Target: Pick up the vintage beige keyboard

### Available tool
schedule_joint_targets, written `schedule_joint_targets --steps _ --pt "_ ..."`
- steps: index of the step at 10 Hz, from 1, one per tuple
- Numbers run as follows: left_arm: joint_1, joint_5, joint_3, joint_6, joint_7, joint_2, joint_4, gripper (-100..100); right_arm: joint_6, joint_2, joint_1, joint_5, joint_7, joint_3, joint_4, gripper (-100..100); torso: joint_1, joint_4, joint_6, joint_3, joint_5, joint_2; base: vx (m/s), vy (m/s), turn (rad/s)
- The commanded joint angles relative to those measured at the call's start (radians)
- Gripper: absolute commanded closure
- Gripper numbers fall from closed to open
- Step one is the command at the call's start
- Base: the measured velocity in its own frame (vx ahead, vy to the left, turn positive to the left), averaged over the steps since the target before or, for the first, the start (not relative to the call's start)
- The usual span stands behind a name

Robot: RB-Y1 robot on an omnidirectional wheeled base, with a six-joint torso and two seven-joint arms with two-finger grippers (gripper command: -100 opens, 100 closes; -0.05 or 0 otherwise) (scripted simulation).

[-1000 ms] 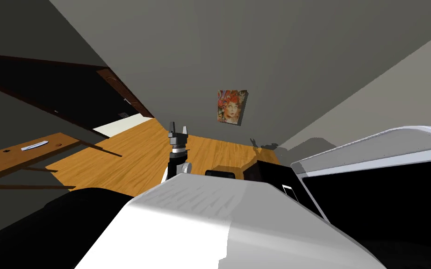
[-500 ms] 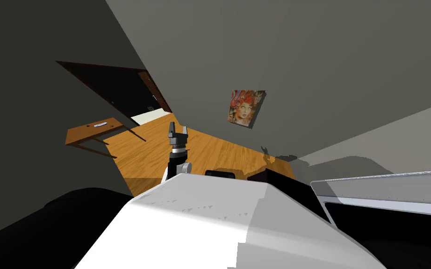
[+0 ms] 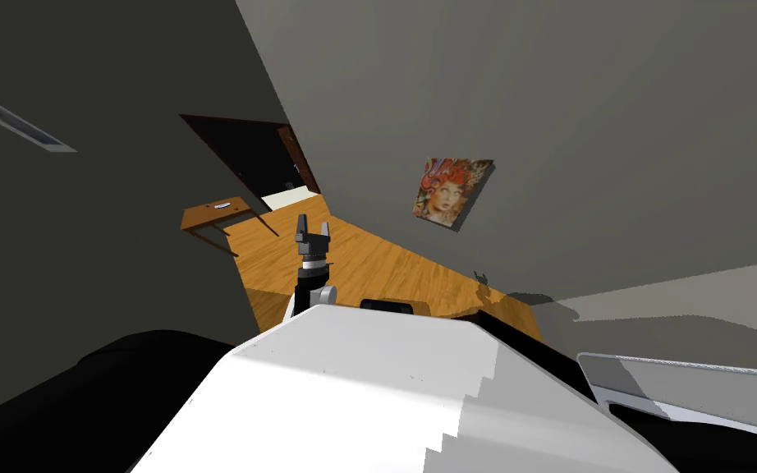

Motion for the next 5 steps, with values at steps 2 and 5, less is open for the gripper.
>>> schedule_joint_targets --steps 2,5 --pt "0.000 0.000 0.000 0.000 0.000 0.000 0.000 0 0.006 0.008 -0.026 0.030 0.002 0.010 0.032 -100 0.000 0.000 0.000 0.000 0.000 0.000 -0.013 -0.027 0.417" --pt "0.000 0.000 0.000 0.000 0.000 0.000 0.000 0 0.006 0.023 -0.062 0.039 0.011 0.015 0.049 -100 0.003 0.000 0.001 -0.001 0.000 -0.001 0.004 0.012 0.139"
